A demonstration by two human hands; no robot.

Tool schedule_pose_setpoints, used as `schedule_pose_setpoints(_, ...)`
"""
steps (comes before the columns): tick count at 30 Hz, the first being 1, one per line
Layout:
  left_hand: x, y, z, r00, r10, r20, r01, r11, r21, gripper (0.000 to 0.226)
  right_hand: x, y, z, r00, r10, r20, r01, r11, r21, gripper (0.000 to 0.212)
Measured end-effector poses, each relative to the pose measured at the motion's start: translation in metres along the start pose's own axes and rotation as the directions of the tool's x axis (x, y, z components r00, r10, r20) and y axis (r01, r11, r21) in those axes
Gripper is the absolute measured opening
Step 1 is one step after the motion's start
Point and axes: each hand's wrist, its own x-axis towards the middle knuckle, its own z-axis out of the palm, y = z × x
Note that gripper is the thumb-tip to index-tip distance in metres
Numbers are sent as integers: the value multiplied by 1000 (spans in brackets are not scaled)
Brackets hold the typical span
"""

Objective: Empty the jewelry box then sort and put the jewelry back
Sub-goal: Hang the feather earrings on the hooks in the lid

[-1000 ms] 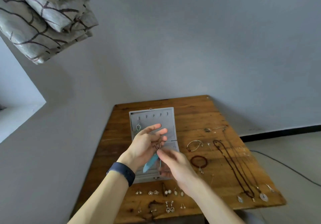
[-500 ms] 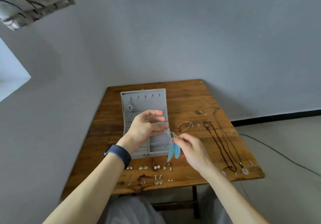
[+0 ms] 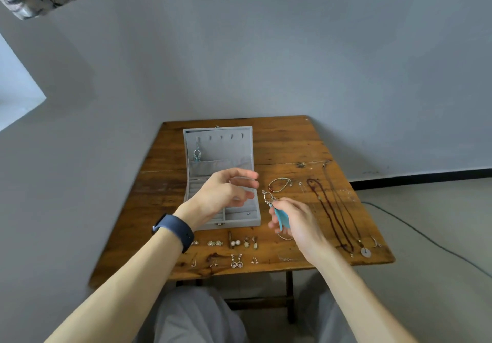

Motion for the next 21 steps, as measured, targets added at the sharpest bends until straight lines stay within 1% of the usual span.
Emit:
schedule_pose_setpoints(2, -3, -1, 2, 999, 24, 33, -28, 991, 128, 40, 0, 1, -4, 999, 41, 15, -41, 999, 28, 30)
schedule_pose_setpoints(4, -5, -4, 6, 995, 90, 44, -99, 959, 265, 32, 0, 3, -7, 998, 67, 18, -68, 997, 25, 31)
schedule_pose_setpoints(6, -6, -8, 12, 985, 173, 10, -163, 902, 400, 30, -1, 3, -8, 997, 78, 23, -78, 997, 15, 31)
schedule_pose_setpoints(8, -6, -10, 17, 970, 241, -10, -203, 840, 504, 32, -3, 3, -10, 996, 82, 41, -83, 996, 24, 31)
schedule_pose_setpoints(12, -7, -12, 21, 944, 329, 8, -273, 768, 579, 32, -6, 1, -11, 993, 102, 58, -105, 993, 49, 30)
schedule_pose_setpoints(16, -8, -13, 24, 920, 391, 15, -317, 723, 613, 14, -7, 1, -10, 991, 108, 77, -111, 993, 42, 30)
schedule_pose_setpoints(19, -9, -13, 22, 910, 414, -9, -311, 699, 644, 11, -8, 2, -10, 991, 104, 86, -107, 994, 27, 30)
schedule_pose_setpoints(20, -10, -13, 21, 907, 421, -11, -304, 673, 675, 11, -8, 2, -10, 991, 103, 85, -106, 994, 24, 30)
schedule_pose_setpoints(21, -11, -13, 19, 900, 435, -7, -296, 625, 722, 12, -8, 3, -10, 992, 100, 80, -102, 994, 26, 31)
